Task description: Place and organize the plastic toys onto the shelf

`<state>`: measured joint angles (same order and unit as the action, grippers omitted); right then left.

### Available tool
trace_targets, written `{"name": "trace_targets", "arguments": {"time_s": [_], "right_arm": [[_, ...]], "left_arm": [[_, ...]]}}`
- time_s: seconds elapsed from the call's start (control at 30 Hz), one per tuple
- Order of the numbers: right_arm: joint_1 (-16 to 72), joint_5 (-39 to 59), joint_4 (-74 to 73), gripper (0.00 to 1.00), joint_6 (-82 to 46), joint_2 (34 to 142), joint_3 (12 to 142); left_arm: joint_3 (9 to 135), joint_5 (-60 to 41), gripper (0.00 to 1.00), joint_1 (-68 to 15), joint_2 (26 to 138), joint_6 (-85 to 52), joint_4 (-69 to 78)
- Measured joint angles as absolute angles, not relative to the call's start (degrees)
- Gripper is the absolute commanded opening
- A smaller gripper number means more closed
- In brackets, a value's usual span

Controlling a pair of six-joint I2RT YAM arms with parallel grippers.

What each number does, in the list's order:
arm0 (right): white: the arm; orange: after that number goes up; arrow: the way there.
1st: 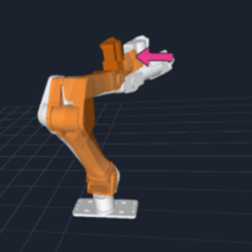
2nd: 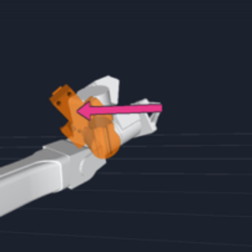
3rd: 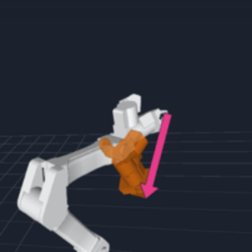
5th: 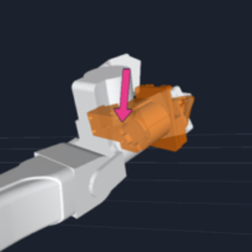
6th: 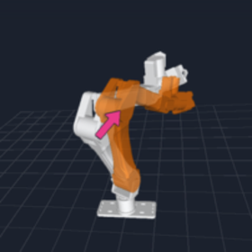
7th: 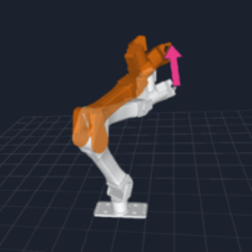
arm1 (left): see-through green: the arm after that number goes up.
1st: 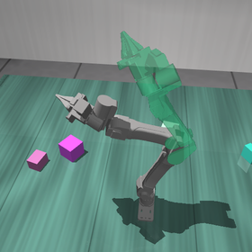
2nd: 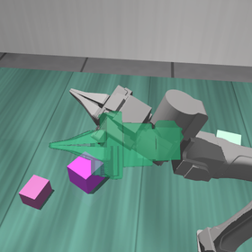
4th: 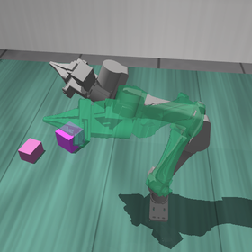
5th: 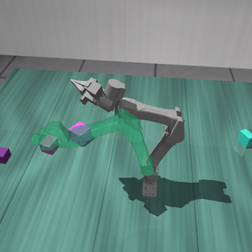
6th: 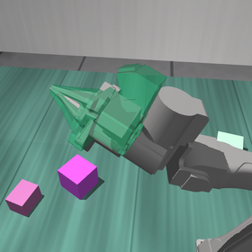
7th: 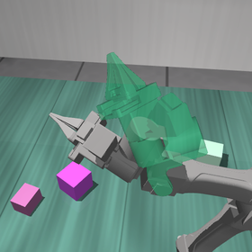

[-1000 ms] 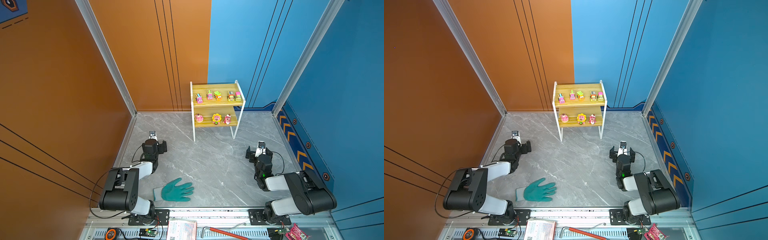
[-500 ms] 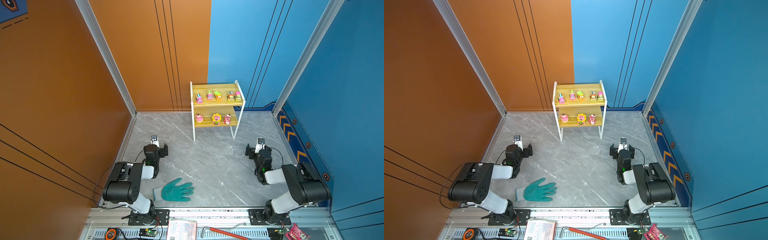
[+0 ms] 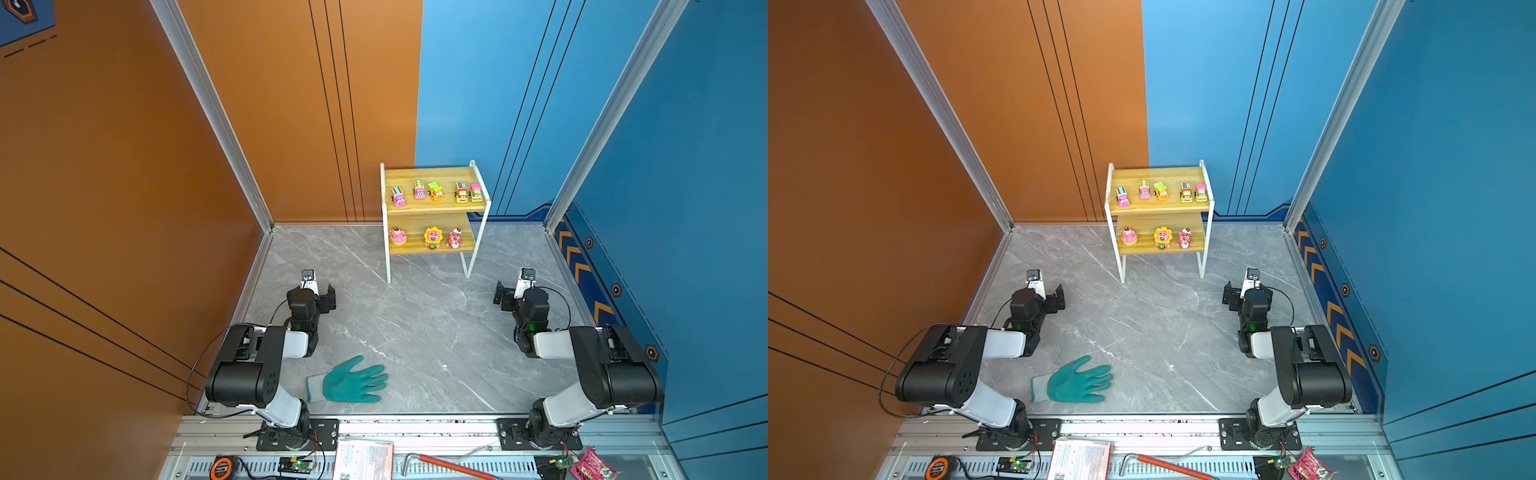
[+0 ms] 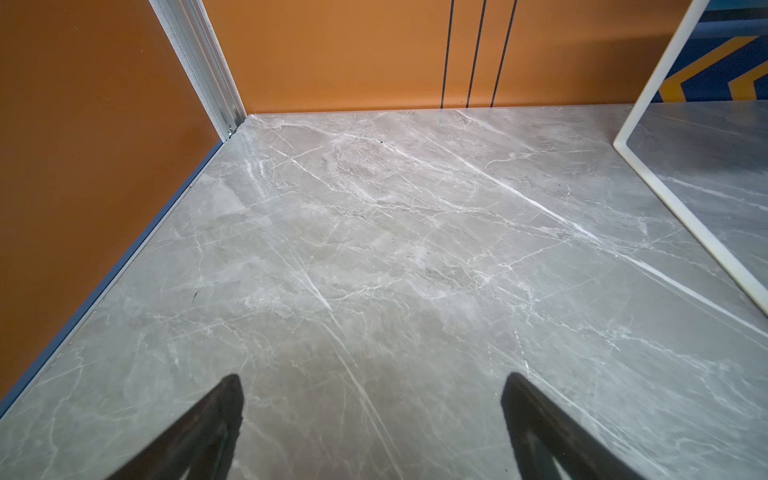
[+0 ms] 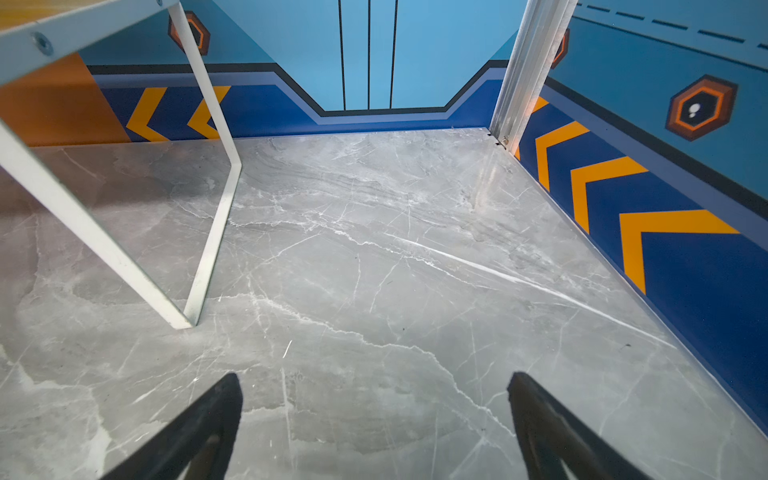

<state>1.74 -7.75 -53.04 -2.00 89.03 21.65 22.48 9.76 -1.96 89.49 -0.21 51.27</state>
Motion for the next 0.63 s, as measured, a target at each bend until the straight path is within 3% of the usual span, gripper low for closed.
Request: {"name": "trace_targets", "arguments": {"time_s": [0.63], "right_arm": [[1.8, -7.7, -52.4, 1.00, -2.1, 89.0, 21.6]], "left_arm": [[22.5, 9.8, 0.98, -2.0, 89.5, -0.2, 51.3]]}}
